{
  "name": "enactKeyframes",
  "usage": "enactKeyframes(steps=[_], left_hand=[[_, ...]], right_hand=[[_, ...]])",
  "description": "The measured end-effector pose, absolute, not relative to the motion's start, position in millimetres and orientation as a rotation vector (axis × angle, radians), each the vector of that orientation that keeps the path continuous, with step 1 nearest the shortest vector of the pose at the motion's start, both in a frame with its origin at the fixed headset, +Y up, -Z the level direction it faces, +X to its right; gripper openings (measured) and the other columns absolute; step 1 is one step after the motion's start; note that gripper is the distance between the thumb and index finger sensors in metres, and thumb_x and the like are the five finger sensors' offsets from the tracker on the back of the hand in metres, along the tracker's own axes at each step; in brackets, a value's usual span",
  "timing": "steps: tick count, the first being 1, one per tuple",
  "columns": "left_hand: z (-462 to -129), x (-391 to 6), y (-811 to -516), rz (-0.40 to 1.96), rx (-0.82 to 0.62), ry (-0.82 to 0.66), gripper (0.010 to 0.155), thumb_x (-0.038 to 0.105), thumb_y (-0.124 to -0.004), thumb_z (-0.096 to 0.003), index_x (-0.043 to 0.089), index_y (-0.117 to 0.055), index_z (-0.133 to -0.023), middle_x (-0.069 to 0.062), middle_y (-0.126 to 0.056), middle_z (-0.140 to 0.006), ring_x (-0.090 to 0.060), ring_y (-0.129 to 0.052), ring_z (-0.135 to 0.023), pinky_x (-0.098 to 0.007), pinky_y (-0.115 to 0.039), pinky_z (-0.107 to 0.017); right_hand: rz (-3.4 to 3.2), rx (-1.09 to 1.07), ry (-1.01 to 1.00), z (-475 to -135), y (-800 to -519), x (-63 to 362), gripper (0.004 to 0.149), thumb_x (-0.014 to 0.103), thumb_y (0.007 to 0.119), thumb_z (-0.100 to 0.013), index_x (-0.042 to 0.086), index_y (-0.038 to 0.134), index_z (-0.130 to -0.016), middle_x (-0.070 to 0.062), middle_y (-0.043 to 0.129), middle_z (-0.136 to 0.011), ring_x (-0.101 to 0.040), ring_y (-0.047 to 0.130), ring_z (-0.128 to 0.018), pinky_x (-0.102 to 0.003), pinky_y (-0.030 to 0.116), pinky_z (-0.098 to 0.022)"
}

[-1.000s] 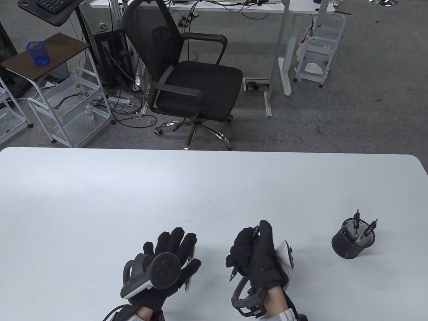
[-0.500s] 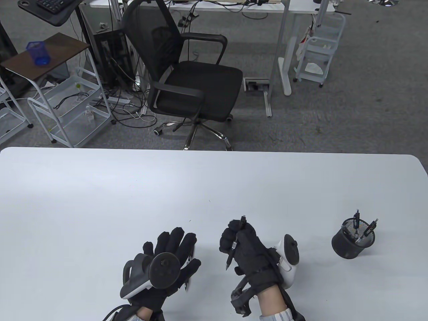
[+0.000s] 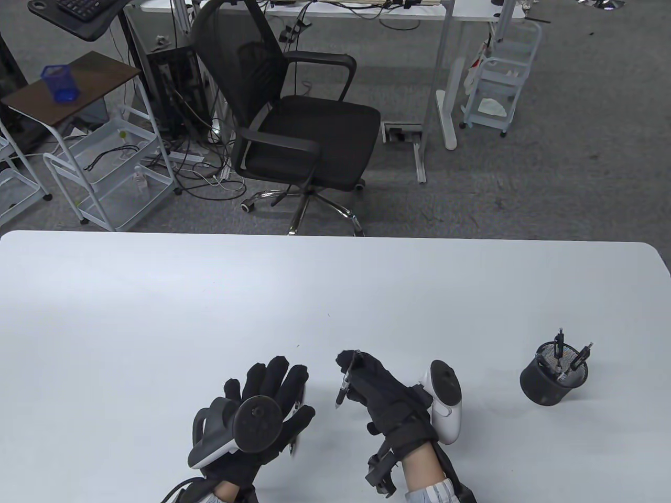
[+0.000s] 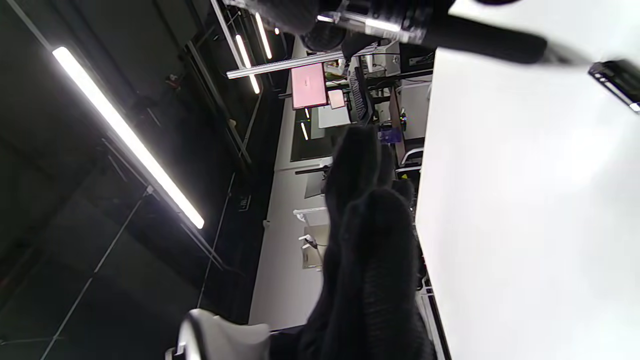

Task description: Press to open click pens

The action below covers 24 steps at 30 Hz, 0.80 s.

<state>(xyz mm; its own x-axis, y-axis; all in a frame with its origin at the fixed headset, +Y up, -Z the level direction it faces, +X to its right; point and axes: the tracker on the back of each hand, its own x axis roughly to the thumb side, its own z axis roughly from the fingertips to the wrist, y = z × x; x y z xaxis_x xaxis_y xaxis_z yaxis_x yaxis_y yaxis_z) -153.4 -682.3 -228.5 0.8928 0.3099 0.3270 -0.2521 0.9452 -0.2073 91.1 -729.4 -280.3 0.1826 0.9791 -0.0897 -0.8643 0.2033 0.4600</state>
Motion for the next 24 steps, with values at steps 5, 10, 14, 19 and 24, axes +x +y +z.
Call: enactKeyframes(steps=[5,10,14,19,24], left_hand=[[-228.6,-153.8,-682.4,0.296,-0.162,-0.365,0.067,0.059,-0.048,-0.0717,0.027,-0.030,-0.127,-0.021,-0.027,-0.132,-0.058,-0.035,-0.117,-0.081,-0.030,-0.075],[-228.8,-153.2,-683.1,0.298,-0.171,-0.370,0.067,0.059,-0.048,-0.0717,0.027,-0.030,-0.127,-0.022,-0.030,-0.132,-0.058,-0.037,-0.117,-0.081,-0.032,-0.075],[-229.5,-154.8,-682.3,0.311,-0.174,-0.371,0.067,0.059,-0.048,-0.0717,0.027,-0.028,-0.127,-0.022,-0.031,-0.132,-0.057,-0.039,-0.117,-0.081,-0.033,-0.075],[-230.4,-157.9,-680.5,0.328,-0.168,-0.368,0.067,0.059,-0.048,-0.0717,0.027,-0.028,-0.127,-0.022,-0.031,-0.132,-0.057,-0.039,-0.117,-0.081,-0.033,-0.075],[-230.3,-157.7,-680.7,0.331,-0.168,-0.370,0.067,0.059,-0.048,-0.0717,0.027,-0.028,-0.127,-0.022,-0.031,-0.132,-0.057,-0.039,-0.117,-0.081,-0.033,-0.075]], right_hand=[[1.468,0.262,0.411,-284.8,-747.1,82.1,0.047,0.017,0.062,-0.069,-0.005,0.059,-0.110,-0.029,0.060,-0.100,-0.046,0.068,-0.080,-0.061,0.058,-0.064],[1.734,0.179,0.397,-291.0,-768.6,72.1,0.049,0.019,0.066,-0.067,-0.010,0.063,-0.107,-0.031,0.071,-0.092,-0.042,0.079,-0.072,-0.058,0.067,-0.060],[1.915,0.107,0.395,-295.8,-784.7,67.4,0.053,0.020,0.070,-0.066,-0.013,0.061,-0.107,-0.028,0.079,-0.086,-0.037,0.087,-0.063,-0.052,0.073,-0.055],[2.036,0.051,0.428,-302.5,-798.9,59.7,0.054,0.021,0.071,-0.066,-0.013,0.062,-0.106,-0.027,0.080,-0.085,-0.034,0.089,-0.060,-0.048,0.076,-0.053],[2.136,0.017,0.470,-308.1,-811.9,48.7,0.054,0.023,0.071,-0.066,-0.014,0.063,-0.105,-0.027,0.080,-0.085,-0.032,0.090,-0.059,-0.044,0.078,-0.051]])
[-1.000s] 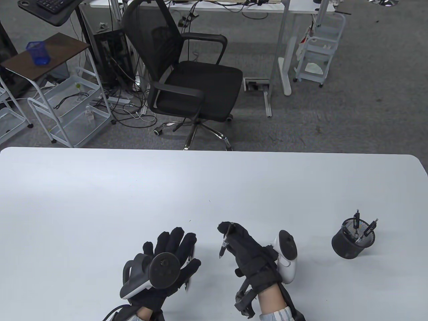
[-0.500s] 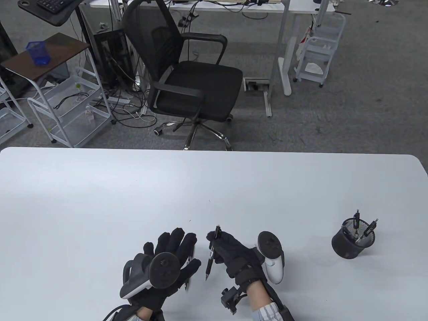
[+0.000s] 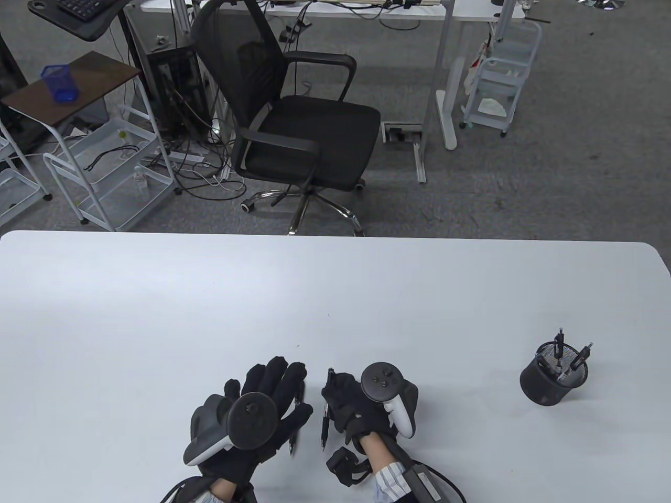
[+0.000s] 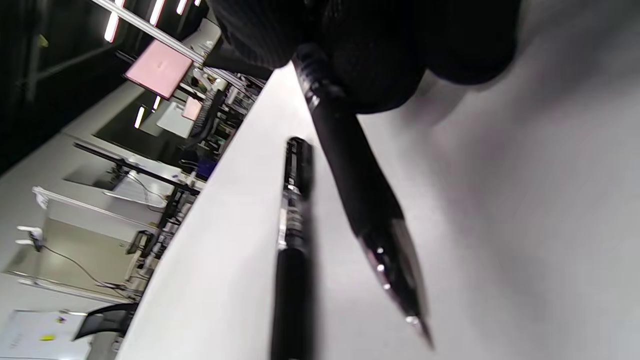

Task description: Press to open click pens

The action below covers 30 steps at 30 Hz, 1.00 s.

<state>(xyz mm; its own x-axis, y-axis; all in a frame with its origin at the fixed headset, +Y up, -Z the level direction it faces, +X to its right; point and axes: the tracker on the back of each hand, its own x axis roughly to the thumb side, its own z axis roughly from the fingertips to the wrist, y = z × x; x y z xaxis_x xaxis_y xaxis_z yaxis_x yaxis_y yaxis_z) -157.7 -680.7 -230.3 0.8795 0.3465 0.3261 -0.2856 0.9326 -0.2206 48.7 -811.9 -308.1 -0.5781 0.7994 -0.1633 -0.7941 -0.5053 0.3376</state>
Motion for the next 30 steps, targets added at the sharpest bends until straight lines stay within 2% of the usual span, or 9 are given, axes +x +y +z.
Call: enactKeyframes(steps=[6,11,30], left_hand=[[-230.4,-158.2,-680.9,0.336,-0.170,-0.371,0.067,0.059,-0.048,-0.0718,0.027,-0.028,-0.127,-0.022,-0.031,-0.132,-0.057,-0.039,-0.117,-0.081,-0.034,-0.075],[-230.5,-158.7,-680.9,0.339,-0.170,-0.370,0.067,0.059,-0.048,-0.0717,0.027,-0.028,-0.127,-0.022,-0.031,-0.132,-0.057,-0.039,-0.117,-0.081,-0.034,-0.075],[-230.3,-158.8,-681.1,0.345,-0.170,-0.379,0.067,0.059,-0.048,-0.0717,0.027,-0.028,-0.127,-0.022,-0.031,-0.132,-0.057,-0.039,-0.117,-0.081,-0.034,-0.075]], right_hand=[[2.152,-0.009,0.546,-315.5,-816.3,40.4,0.055,0.024,0.071,-0.066,-0.013,0.061,-0.106,-0.027,0.079,-0.085,-0.029,0.090,-0.058,-0.038,0.078,-0.048],[2.165,-0.008,0.535,-315.4,-819.9,38.6,0.055,0.025,0.071,-0.066,-0.010,0.060,-0.107,-0.024,0.078,-0.085,-0.027,0.089,-0.058,-0.033,0.078,-0.047],[2.440,0.023,0.535,-310.1,-819.9,22.6,0.056,0.029,0.072,-0.066,0.001,0.052,-0.110,-0.011,0.072,-0.087,-0.013,0.086,-0.051,-0.023,0.076,-0.042]])
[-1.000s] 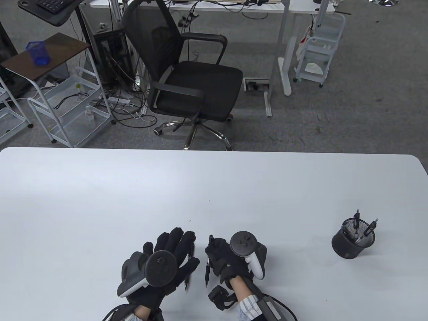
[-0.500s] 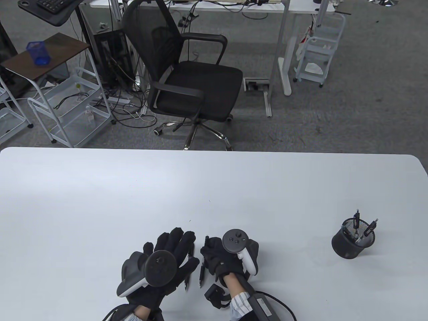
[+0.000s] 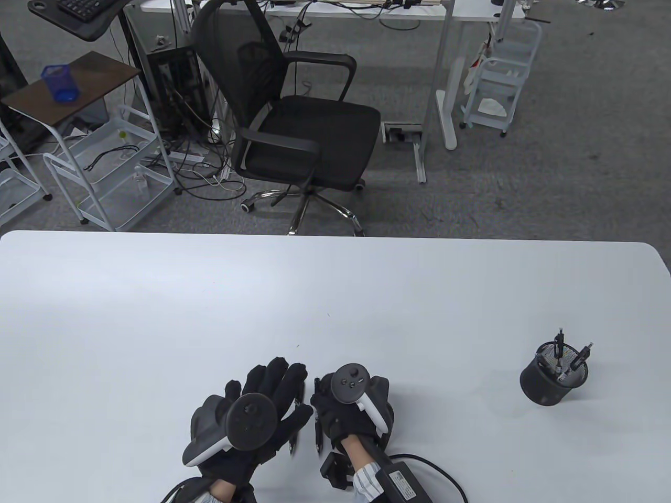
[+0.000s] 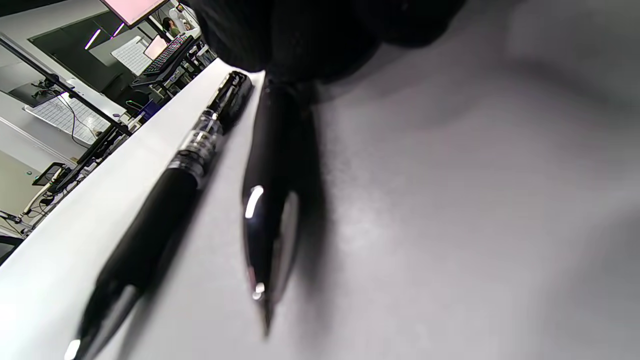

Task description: Press to open click pens

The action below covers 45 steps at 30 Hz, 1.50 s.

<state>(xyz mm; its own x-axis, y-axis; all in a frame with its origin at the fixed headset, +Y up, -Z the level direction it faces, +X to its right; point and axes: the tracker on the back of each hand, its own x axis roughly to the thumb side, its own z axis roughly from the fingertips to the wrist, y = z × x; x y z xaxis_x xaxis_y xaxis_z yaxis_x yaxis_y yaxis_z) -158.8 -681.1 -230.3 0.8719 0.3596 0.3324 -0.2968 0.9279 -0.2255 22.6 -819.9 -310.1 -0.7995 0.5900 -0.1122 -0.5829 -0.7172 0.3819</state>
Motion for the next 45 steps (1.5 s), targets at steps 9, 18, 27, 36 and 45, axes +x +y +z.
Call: enactKeyframes(steps=[9,18,27,36,45], left_hand=[[-229.8,-158.7,-680.9,0.343,-0.169,-0.380,0.067,0.059,-0.048,-0.0718,0.027,-0.028,-0.127,-0.022,-0.031,-0.132,-0.057,-0.039,-0.117,-0.081,-0.034,-0.075],[-229.8,-158.2,-681.5,0.348,-0.178,-0.385,0.066,0.059,-0.048,-0.0718,0.027,-0.028,-0.127,-0.022,-0.031,-0.132,-0.057,-0.040,-0.117,-0.081,-0.034,-0.075],[-229.4,-158.5,-681.4,0.350,-0.175,-0.384,0.067,0.059,-0.048,-0.0718,0.026,-0.029,-0.127,-0.022,-0.031,-0.132,-0.057,-0.039,-0.117,-0.081,-0.034,-0.075],[-229.3,-160.0,-680.5,0.357,-0.166,-0.381,0.068,0.059,-0.048,-0.0717,0.024,-0.028,-0.127,-0.022,-0.031,-0.132,-0.057,-0.039,-0.117,-0.081,-0.034,-0.075],[-231.0,-158.8,-682.8,0.347,-0.174,-0.379,0.068,0.059,-0.048,-0.0718,0.024,-0.028,-0.127,-0.022,-0.031,-0.132,-0.057,-0.039,-0.117,-0.080,-0.034,-0.076]], right_hand=[[2.419,0.025,0.552,-309.4,-819.5,23.8,0.057,0.029,0.072,-0.066,0.001,0.050,-0.111,-0.010,0.071,-0.088,-0.013,0.085,-0.052,-0.022,0.075,-0.043],[2.291,-0.001,0.580,-311.8,-815.6,38.6,0.063,0.028,0.069,-0.067,-0.008,0.046,-0.113,-0.021,0.069,-0.091,-0.023,0.086,-0.058,-0.032,0.076,-0.046],[2.324,-0.035,0.534,-309.8,-795.7,66.4,0.077,0.039,0.068,-0.066,-0.012,0.037,-0.115,-0.036,0.055,-0.104,-0.042,0.076,-0.077,-0.052,0.068,-0.060],[2.569,-0.199,0.040,-304.1,-719.2,141.2,0.079,0.038,0.069,-0.065,-0.010,0.033,-0.117,-0.042,0.029,-0.113,-0.062,0.044,-0.099,-0.075,0.041,-0.071],[2.673,-0.567,-0.439,-290.6,-681.4,256.4,0.071,0.034,0.077,-0.061,-0.006,0.051,-0.114,-0.036,0.037,-0.115,-0.058,0.046,-0.100,-0.074,0.038,-0.072]])
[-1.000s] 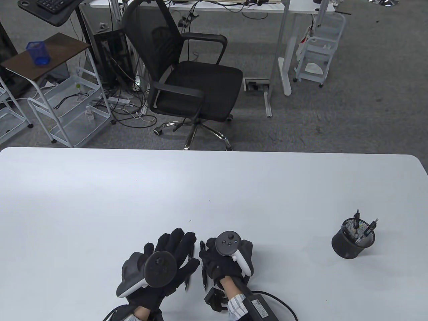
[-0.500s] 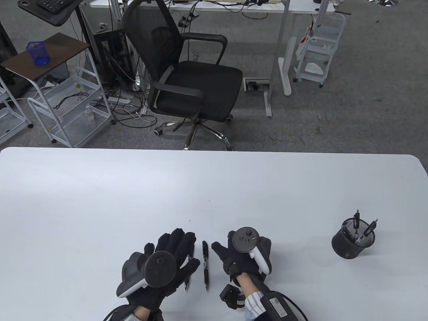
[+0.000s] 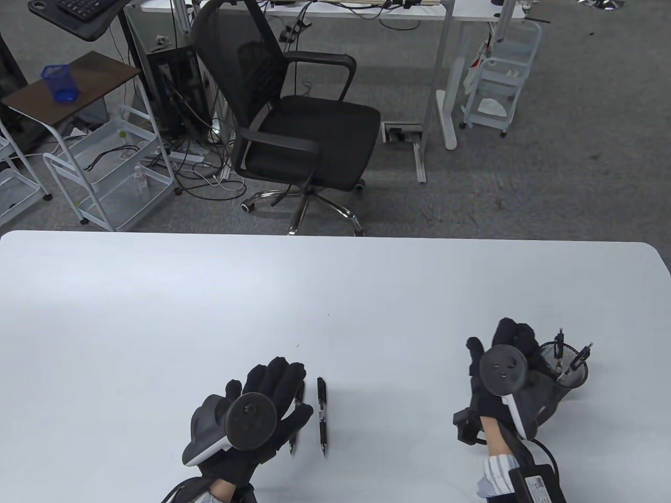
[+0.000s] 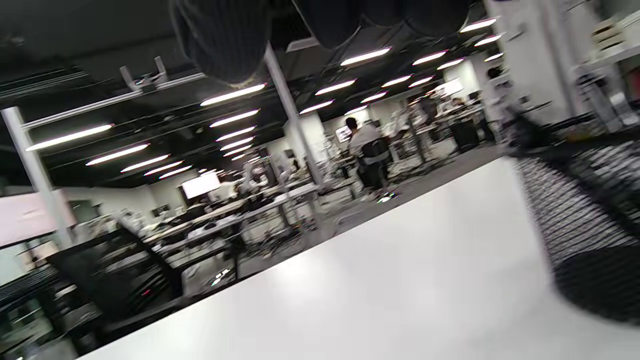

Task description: Press to open click pens

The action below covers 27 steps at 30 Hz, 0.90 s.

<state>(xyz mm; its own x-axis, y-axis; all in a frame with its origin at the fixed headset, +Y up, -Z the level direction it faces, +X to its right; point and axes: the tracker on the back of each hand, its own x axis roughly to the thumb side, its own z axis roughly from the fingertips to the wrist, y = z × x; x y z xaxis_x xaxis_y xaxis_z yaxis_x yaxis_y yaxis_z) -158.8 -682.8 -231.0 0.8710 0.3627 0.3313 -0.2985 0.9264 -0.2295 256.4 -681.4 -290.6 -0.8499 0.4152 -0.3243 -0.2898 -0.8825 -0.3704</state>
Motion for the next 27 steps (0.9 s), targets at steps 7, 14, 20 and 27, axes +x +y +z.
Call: enactKeyframes(steps=[7,14,20,27], left_hand=[[-231.8,-158.7,-683.8,0.341,-0.174,-0.373,0.068,0.058,-0.048,-0.0718,0.024,-0.029,-0.127,-0.022,-0.031,-0.132,-0.057,-0.039,-0.117,-0.080,-0.034,-0.076],[-232.1,-158.0,-683.7,0.335,-0.180,-0.368,0.068,0.058,-0.048,-0.0718,0.024,-0.028,-0.127,-0.022,-0.031,-0.132,-0.057,-0.039,-0.117,-0.080,-0.034,-0.076],[-232.3,-158.9,-683.4,0.335,-0.179,-0.363,0.068,0.058,-0.048,-0.0718,0.024,-0.028,-0.127,-0.021,-0.031,-0.132,-0.057,-0.039,-0.117,-0.080,-0.034,-0.076],[-233.0,-158.9,-683.3,0.333,-0.182,-0.359,0.067,0.057,-0.048,-0.0721,0.024,-0.028,-0.127,-0.021,-0.031,-0.132,-0.057,-0.039,-0.117,-0.080,-0.034,-0.076]], right_hand=[[2.620,-0.733,-0.407,-280.7,-700.2,303.9,0.071,0.035,0.080,-0.059,0.001,0.054,-0.115,-0.034,0.034,-0.116,-0.059,0.039,-0.102,-0.074,0.032,-0.073],[2.622,-0.814,-0.370,-281.5,-721.5,316.9,0.070,0.036,0.081,-0.058,0.005,0.055,-0.116,-0.033,0.031,-0.118,-0.057,0.034,-0.103,-0.074,0.024,-0.071],[2.658,-0.867,-0.361,-287.0,-731.3,320.0,0.070,0.036,0.081,-0.058,0.007,0.055,-0.116,-0.033,0.028,-0.118,-0.057,0.028,-0.104,-0.074,0.021,-0.071],[2.662,-0.920,-0.374,-291.7,-738.2,325.4,0.066,0.035,0.081,-0.058,0.007,0.061,-0.114,-0.032,0.032,-0.117,-0.055,0.032,-0.103,-0.075,0.018,-0.069]])
